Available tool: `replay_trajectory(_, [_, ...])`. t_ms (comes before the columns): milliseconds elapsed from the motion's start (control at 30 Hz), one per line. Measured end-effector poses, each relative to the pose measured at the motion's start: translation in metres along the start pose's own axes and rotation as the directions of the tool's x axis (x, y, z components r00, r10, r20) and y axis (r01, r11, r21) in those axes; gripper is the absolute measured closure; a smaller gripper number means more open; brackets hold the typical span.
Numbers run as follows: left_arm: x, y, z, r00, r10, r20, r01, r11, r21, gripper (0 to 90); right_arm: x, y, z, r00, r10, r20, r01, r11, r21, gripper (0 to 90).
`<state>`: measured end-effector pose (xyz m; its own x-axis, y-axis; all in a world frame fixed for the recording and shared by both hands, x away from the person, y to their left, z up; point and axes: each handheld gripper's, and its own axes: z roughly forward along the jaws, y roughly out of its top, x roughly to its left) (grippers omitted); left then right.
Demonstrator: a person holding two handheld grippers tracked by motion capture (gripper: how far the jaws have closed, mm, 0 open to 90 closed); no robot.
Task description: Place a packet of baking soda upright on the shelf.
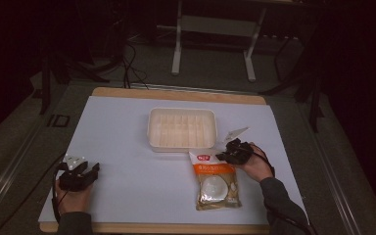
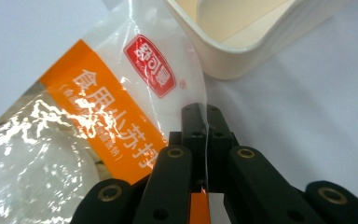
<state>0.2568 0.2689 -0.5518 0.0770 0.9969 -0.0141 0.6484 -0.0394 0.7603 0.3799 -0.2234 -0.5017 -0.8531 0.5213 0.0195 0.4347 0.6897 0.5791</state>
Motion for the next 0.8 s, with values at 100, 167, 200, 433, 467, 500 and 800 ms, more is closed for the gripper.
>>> replay_trajectory(100, [0.0,0.0,0.0,1.0,0.0,0.0,0.0,1.0,0.0,55.4,0.0,-0.001,-0.006,1.0,0.002,-0.008,-0.002,1.0,-0.002,90.0])
replay_trajectory(167, [0.0,0.0,0.0,1.0,0.0,-0.001,0.0,1.0,0.001,55.4,0.002,-0.001,-0.011,0.9999,0.001,-0.015,-0.001,1.0,-0.009,90.0])
replay_trajectory(200, [0.0,0.0,0.0,1.0,0.0,-0.001,0.0,1.0,0.001,55.4,0.002,-0.001,-0.011,0.9999,0.001,-0.015,-0.001,1.0,-0.009,90.0])
replay_trajectory(433, [0.0,0.0,0.0,1.0,-0.001,-0.001,0.001,1.0,0.0,55.3,0.007,0.002,-0.037,0.9999,-0.009,-0.01,0.008,0.998,-0.056,90.0])
replay_trajectory(467, [0.0,0.0,0.0,1.0,-0.001,-0.001,0.001,1.0,0.0,55.2,0.008,0.002,-0.04,1.0,-0.002,-0.008,0.002,0.998,-0.062,90.0])
replay_trajectory(500, [0.0,0.0,0.0,1.0,-0.001,-0.002,0.001,1.0,0.0,55.2,0.008,0.002,-0.043,0.9999,-0.002,-0.01,0.001,0.997,-0.071,90.0])
replay_trajectory(800, [0.0,0.0,0.0,1.0,0.001,-0.003,-0.001,1.0,0.0,55.1,0.019,0.005,-0.07,0.9996,0.01,-0.025,-0.012,0.995,-0.1,90.0])
